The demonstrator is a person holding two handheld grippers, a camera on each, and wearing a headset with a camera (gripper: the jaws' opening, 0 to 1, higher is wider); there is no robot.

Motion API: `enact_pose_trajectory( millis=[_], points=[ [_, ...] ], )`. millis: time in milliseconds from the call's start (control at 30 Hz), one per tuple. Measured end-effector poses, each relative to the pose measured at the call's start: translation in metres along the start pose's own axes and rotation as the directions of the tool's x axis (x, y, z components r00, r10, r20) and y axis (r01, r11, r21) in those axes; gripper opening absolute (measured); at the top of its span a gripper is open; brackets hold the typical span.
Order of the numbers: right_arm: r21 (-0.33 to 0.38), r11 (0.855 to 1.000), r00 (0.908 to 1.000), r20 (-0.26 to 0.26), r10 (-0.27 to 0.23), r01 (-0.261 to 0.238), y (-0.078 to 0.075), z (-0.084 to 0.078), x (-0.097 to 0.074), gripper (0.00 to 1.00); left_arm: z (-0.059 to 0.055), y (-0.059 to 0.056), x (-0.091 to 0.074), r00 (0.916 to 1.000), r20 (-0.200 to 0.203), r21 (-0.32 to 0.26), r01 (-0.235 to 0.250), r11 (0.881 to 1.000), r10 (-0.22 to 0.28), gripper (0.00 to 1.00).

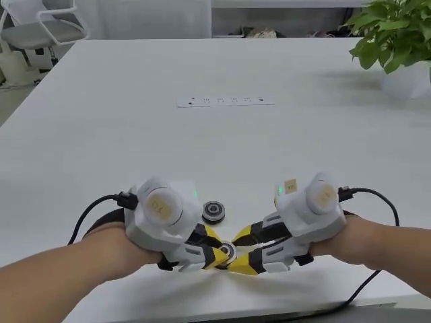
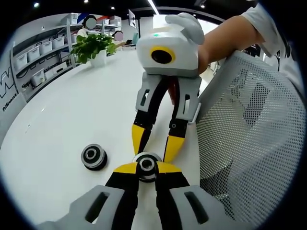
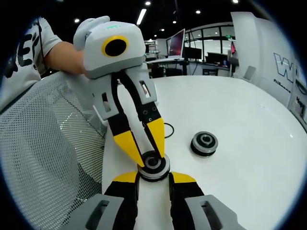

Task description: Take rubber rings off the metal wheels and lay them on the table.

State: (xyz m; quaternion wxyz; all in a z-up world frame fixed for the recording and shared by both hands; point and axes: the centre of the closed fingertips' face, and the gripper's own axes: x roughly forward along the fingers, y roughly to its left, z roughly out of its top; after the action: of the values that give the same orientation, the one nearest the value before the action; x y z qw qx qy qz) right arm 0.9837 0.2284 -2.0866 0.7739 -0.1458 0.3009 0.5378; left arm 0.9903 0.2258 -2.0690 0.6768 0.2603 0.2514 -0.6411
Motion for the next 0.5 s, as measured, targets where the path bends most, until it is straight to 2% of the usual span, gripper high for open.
enact_pose_trajectory(
  millis=[500],
  points=[
    [0.035,0.999,0.9999,0.005,-0.013,0.013,0.0000,-0.0024,-0.0038,0.17,0.0003,-0.0002,-0.0005,1.0000,-0.001,-0.005,-0.006,1.000,0.006,0.08]
  ],
)
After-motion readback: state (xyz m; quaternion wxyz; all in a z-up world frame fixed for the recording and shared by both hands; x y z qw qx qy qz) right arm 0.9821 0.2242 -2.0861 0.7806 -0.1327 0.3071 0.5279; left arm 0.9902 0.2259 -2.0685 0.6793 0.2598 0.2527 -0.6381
